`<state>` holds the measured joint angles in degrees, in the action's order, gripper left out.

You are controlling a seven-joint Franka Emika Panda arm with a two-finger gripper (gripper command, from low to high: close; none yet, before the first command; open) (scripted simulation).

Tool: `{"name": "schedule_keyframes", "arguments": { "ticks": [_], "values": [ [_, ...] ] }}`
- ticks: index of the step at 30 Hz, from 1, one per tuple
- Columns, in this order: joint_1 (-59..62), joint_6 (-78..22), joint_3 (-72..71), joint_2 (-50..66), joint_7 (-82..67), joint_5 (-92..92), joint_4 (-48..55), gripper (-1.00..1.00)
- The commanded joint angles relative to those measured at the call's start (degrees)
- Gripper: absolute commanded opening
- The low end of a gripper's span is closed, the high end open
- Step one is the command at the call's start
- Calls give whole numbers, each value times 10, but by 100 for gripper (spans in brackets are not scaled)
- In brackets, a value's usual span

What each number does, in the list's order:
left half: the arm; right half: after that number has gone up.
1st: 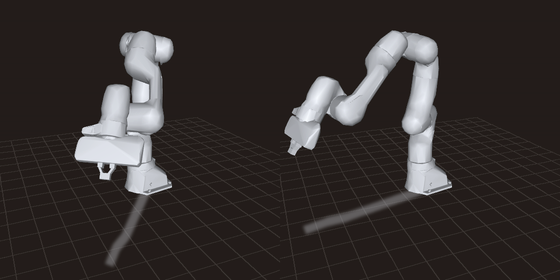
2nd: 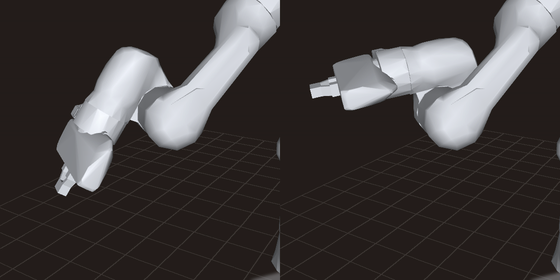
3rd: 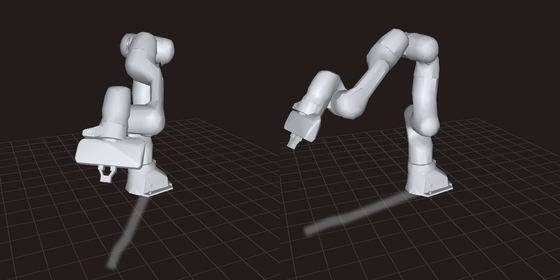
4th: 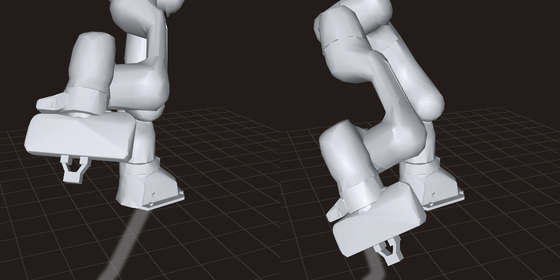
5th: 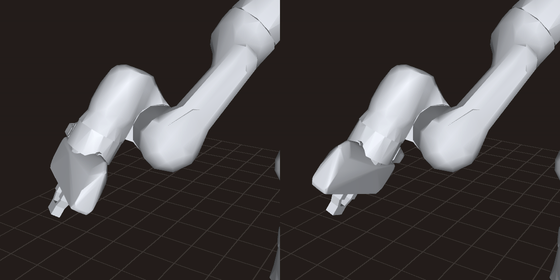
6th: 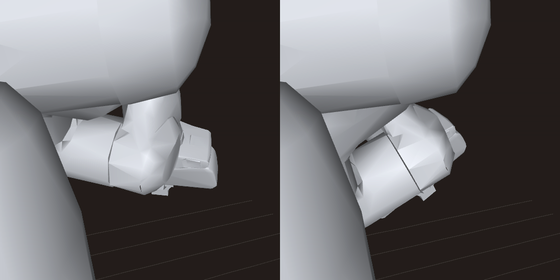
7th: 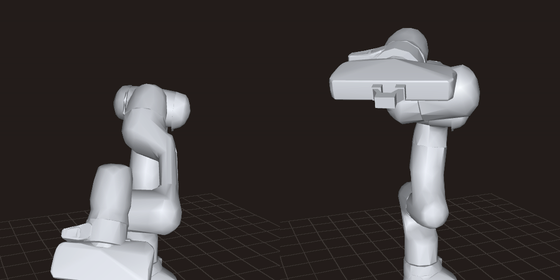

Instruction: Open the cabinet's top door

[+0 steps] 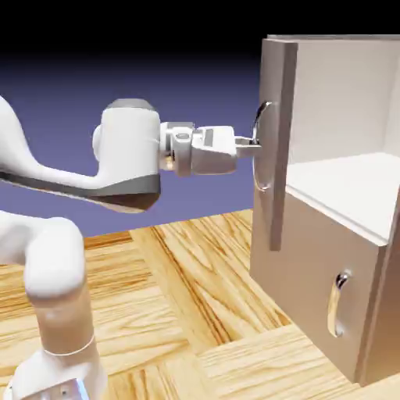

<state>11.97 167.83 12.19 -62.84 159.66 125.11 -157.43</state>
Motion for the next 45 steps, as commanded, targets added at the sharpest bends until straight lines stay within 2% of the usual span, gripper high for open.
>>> {"name": "schedule_keyframes", "arguments": {
  "ticks": [1,9,16,23,31,38,45],
  "values": [
    [21,5,-17,-12,-11,-25,-10,-100],
    [137,48,-107,-103,-134,-225,-72,-100],
    [108,-14,-133,-180,-285,-399,-125,-100],
    [14,-175,-213,-281,-391,-568,-164,-100],
    [-77,-368,-372,-337,-425,-726,-151,-100],
    [-101,-524,-517,-325,-424,-841,-86,-100],
    [-41,-692,-650,-284,-420,-942,45,-100]
  ]
}}
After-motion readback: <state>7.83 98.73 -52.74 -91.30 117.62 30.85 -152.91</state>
